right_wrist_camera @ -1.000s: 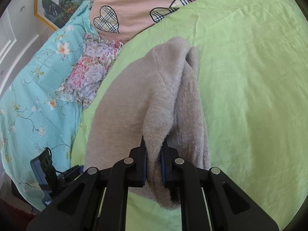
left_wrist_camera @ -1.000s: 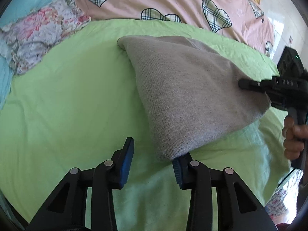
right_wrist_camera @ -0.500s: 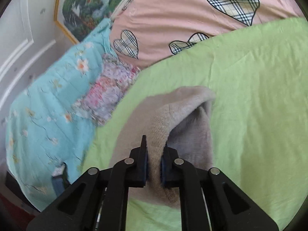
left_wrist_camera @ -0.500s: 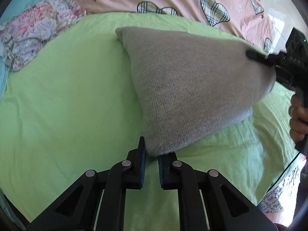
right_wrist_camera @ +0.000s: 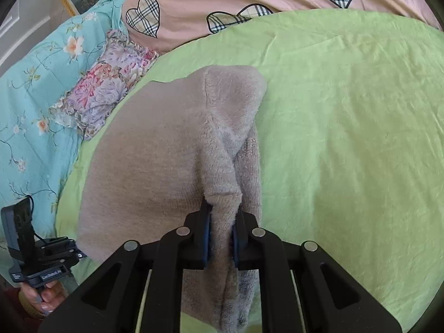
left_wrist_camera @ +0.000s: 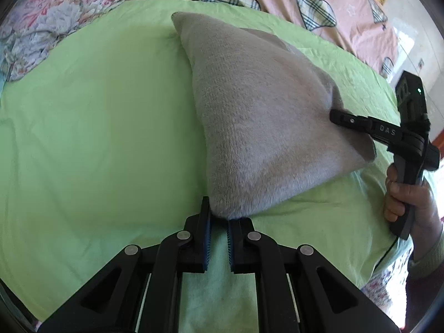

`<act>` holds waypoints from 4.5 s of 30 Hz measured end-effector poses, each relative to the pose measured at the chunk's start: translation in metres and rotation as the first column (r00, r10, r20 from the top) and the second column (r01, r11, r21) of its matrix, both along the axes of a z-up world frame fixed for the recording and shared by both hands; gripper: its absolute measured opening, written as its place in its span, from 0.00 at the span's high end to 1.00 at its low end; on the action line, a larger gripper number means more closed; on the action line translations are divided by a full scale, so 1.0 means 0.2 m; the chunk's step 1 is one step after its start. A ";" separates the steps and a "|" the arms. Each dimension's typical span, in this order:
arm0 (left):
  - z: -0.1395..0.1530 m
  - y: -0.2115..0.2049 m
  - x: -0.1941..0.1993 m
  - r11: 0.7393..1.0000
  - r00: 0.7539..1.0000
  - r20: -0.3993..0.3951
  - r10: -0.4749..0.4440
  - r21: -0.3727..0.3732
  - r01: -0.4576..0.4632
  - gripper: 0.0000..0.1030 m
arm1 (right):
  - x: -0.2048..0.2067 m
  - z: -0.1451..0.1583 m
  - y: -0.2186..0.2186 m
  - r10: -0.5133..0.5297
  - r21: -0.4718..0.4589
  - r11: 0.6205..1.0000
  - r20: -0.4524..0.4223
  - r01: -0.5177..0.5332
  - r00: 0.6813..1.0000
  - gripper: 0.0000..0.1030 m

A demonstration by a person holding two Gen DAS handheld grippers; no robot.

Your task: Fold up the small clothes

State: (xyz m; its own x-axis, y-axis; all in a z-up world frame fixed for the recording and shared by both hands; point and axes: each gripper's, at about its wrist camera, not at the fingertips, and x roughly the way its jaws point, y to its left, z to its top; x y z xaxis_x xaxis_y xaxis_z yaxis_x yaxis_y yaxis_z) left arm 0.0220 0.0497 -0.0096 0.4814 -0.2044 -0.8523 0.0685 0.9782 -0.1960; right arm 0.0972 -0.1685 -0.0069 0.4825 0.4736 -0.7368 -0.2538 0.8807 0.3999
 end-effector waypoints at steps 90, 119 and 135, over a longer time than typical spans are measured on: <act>0.09 -0.01 -0.05 0.998 0.990 0.127 -0.052 -0.032 0.057 0.67 | -0.36 0.03 0.03 -0.133 -0.084 0.987 0.029 0.135 0.991 0.75; 0.19 0.05 -0.31 0.982 0.991 0.122 0.063 0.171 -0.084 0.12 | -0.78 0.17 0.17 -0.113 -0.115 0.986 0.084 0.122 0.990 0.09; 0.18 -0.02 -0.16 0.959 0.994 0.095 0.046 0.273 -0.070 0.08 | -0.62 0.14 0.21 -0.060 -0.130 0.989 0.063 0.068 0.996 0.07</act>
